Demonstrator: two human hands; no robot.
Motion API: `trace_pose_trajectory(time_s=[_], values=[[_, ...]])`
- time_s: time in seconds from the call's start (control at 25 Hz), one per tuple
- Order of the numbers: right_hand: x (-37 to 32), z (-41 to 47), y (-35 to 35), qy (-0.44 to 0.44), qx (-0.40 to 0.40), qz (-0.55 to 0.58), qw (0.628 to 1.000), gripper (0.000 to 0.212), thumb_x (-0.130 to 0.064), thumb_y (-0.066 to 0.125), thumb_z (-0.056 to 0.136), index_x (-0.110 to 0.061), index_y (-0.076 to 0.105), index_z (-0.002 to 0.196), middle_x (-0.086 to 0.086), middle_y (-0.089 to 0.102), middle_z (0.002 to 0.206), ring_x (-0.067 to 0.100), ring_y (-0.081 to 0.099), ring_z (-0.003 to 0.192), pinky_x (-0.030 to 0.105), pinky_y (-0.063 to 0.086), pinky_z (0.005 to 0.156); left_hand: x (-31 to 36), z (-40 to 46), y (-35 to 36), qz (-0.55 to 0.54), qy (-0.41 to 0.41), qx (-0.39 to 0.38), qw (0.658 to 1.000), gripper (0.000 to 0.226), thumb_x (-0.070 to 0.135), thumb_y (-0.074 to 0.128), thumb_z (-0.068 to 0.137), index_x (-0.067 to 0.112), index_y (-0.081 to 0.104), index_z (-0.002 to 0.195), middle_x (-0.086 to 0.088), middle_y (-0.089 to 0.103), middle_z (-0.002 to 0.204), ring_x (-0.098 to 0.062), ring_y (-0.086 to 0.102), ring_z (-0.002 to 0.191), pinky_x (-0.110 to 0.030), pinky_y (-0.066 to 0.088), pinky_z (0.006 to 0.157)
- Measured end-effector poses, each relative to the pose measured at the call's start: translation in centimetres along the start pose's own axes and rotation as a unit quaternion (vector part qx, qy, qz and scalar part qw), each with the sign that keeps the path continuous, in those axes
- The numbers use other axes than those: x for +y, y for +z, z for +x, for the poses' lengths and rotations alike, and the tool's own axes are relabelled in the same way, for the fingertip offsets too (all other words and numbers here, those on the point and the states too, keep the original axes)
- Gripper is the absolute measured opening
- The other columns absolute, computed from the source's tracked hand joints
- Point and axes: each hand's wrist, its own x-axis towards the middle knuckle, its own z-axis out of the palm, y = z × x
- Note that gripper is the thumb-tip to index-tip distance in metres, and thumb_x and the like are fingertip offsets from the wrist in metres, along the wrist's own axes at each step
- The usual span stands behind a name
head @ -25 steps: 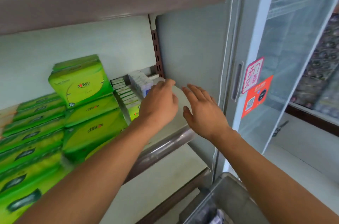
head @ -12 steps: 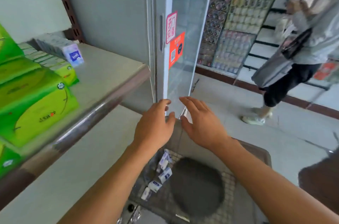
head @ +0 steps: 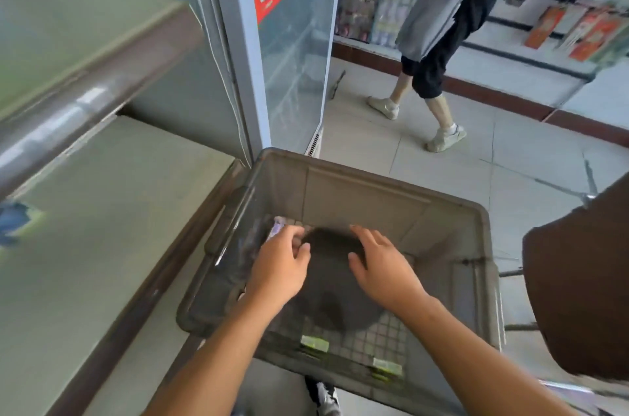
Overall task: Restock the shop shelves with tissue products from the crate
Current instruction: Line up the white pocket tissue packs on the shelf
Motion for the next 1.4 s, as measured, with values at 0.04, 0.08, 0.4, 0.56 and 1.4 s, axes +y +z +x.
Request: trace_pose_trajectory(time_s=[0.04,0.08,0.4,0.56,1.4], values=[[1.0,1.1,1.8,0.015,-0.028,0.006,0.999,0.052,-0.030,0.046,0.098,-0.017,0.034,0.146,0.003,0.046,0.142,0.024,0.047,0.127,0.034,0.039,0.102,-1.4,0.9,0.5,0.001,-0.039,-0.004,0.999,0.029,0.022,0.055,0.093,0.021,0.058,0.123,0.002,0.068,0.107,-0.020,0.065,0.100,-0.031,0.049,0.088],[1.8,2.3,3.7,0.028,-0.059,0.009,0.998,0.052,-0.030,0.045,0.098,-0.017,0.033,0.147,0.005,0.046,0.142,0.025,0.048,0.126,0.035,0.040,0.101,-2.9,1.7,0.9,0.002,-0.075,-0.005,0.997,0.030,0.021,0.054,0.094,0.020,0.057,0.124,0.001,0.067,0.112,-0.020,0.064,0.104,-0.030,0.048,0.090],[-0.9,15.5,17.7,0.105,-0.162,0.139,0.971,0.053,-0.043,0.054,0.092,-0.014,0.045,0.135,0.013,0.062,0.123,0.034,0.057,0.115,0.036,0.046,0.088,-9.2,6.8,3.9,-0.053,-0.177,-0.008,0.983,0.038,0.016,0.052,0.096,0.021,0.046,0.133,0.005,0.057,0.126,-0.013,0.056,0.116,-0.028,0.045,0.096],[-3.9,19.6,20.8,0.185,-0.131,0.173,0.959,0.045,-0.043,0.050,0.093,-0.009,0.052,0.123,0.018,0.064,0.117,0.036,0.059,0.110,0.035,0.045,0.083,-10.1,7.6,4.0,-0.089,-0.201,0.004,0.976,0.044,0.014,0.051,0.097,0.021,0.040,0.139,0.004,0.054,0.128,-0.012,0.054,0.118,-0.024,0.043,0.093],[-1.2,22.4,22.8,0.124,-0.160,0.104,0.974,0.044,-0.029,0.062,0.090,-0.009,0.048,0.126,0.016,0.058,0.125,0.035,0.059,0.109,0.032,0.045,0.084,-10.3,7.7,3.4,-0.273,-0.297,0.001,0.915,0.022,0.012,0.059,0.091,0.031,0.052,0.099,0.006,0.071,0.103,-0.005,0.071,0.085,-0.026,0.058,0.072]])
